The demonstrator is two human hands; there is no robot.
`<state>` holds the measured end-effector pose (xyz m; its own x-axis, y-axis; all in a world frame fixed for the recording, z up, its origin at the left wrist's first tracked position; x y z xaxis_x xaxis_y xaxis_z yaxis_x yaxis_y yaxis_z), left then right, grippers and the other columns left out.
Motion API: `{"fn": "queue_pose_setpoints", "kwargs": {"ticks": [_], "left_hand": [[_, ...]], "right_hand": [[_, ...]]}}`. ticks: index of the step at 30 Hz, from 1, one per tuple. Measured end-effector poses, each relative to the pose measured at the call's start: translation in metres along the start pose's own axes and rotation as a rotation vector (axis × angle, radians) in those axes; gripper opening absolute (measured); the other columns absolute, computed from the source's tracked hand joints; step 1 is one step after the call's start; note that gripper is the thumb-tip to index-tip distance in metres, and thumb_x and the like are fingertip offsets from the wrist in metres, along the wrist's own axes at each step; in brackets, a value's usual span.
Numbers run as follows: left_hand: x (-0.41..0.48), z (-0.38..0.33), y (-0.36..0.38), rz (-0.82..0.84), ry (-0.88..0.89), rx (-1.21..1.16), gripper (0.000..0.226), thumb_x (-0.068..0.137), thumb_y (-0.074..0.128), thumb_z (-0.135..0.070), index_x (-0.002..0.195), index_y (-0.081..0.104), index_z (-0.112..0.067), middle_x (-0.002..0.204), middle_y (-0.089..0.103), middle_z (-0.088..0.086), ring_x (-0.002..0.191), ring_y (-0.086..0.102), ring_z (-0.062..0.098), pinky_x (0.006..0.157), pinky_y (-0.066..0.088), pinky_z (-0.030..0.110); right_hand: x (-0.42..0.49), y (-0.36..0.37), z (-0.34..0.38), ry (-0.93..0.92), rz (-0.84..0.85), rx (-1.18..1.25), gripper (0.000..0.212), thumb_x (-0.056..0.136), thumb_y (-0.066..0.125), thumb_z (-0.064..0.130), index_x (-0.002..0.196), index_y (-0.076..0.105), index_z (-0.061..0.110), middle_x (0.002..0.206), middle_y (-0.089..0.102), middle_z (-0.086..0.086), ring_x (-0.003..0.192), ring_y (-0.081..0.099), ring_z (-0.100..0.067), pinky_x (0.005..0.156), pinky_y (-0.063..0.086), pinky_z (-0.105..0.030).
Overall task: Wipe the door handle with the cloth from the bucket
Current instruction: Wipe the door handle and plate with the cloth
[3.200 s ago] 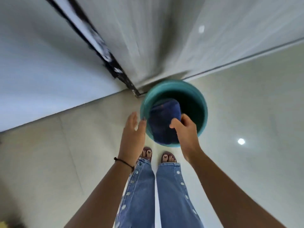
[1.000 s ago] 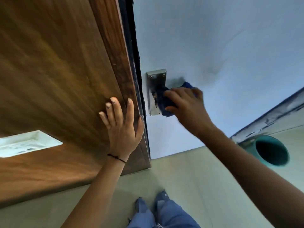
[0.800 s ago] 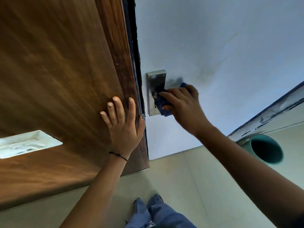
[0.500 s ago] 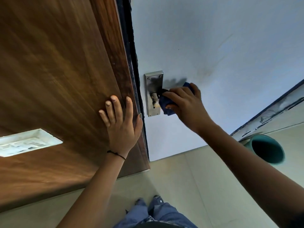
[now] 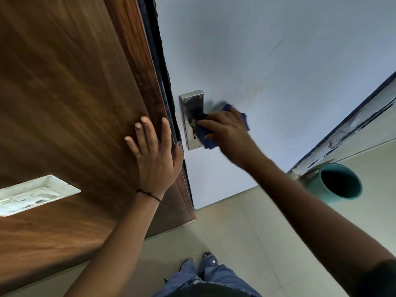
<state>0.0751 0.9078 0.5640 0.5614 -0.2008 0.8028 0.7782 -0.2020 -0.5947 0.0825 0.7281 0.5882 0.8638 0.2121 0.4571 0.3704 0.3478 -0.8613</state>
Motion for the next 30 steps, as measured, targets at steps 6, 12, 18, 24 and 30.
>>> {"fn": "queue_pose_setpoints", "kwargs": {"ticks": [6,12,18,24,30], "left_hand": [[0.004,-0.003,-0.002,0.005,0.029,0.029,0.084,0.092,0.046,-0.034,0.149,-0.014,-0.016,0.156,-0.014,0.017,0.142,-0.029,0.020,0.115,-0.018,0.042],[0.004,-0.004,-0.001,-0.013,0.020,0.038,0.084,0.092,0.045,-0.033,0.150,-0.013,-0.016,0.154,-0.031,0.007,0.143,-0.028,0.020,0.115,-0.018,0.042],[0.004,-0.002,-0.002,-0.006,0.039,0.034,0.090,0.090,0.051,-0.033,0.150,-0.014,-0.016,0.154,-0.032,0.006,0.143,-0.028,0.021,0.115,-0.018,0.042],[0.003,-0.002,-0.003,0.015,0.040,0.031,0.095,0.086,0.054,-0.034,0.149,-0.014,-0.016,0.153,-0.033,0.007,0.143,-0.028,0.021,0.115,-0.018,0.043],[0.002,-0.003,-0.004,0.014,0.049,0.026,0.092,0.087,0.053,-0.032,0.150,-0.013,-0.015,0.154,-0.032,0.008,0.143,-0.027,0.022,0.115,-0.017,0.044]], "right_hand": [[-0.002,0.003,-0.013,-0.013,-0.005,0.023,0.040,0.080,0.051,0.011,0.116,0.068,0.018,0.115,0.067,-0.008,0.104,0.060,-0.029,0.097,0.042,-0.047],[-0.002,-0.001,-0.015,0.022,-0.078,-0.031,0.038,0.078,0.053,0.008,0.112,0.069,0.013,0.109,0.069,-0.009,0.100,0.062,-0.033,0.095,0.040,-0.050],[-0.005,0.015,0.009,0.035,-0.099,0.004,0.043,0.081,0.055,0.002,0.121,0.063,0.017,0.121,0.064,-0.005,0.117,0.055,-0.027,0.111,0.027,-0.055],[-0.016,0.007,-0.039,0.342,-0.174,0.262,0.037,0.076,0.055,0.005,0.111,0.063,0.015,0.120,0.058,-0.004,0.114,0.055,-0.029,0.094,0.045,-0.051],[-0.029,0.017,-0.051,0.862,-0.444,1.093,0.034,0.087,0.048,-0.004,0.116,0.056,0.013,0.120,0.059,-0.005,0.110,0.062,-0.013,0.089,0.054,-0.032]]}}
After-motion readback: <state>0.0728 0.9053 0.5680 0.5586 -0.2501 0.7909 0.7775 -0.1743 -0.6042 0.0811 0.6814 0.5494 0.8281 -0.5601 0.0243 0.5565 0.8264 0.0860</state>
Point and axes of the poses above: each hand's wrist, its own x-axis towards the middle knuckle, its own y-axis out of the palm, z = x × y, the point moved 4 cm from there along x, towards the middle knuckle
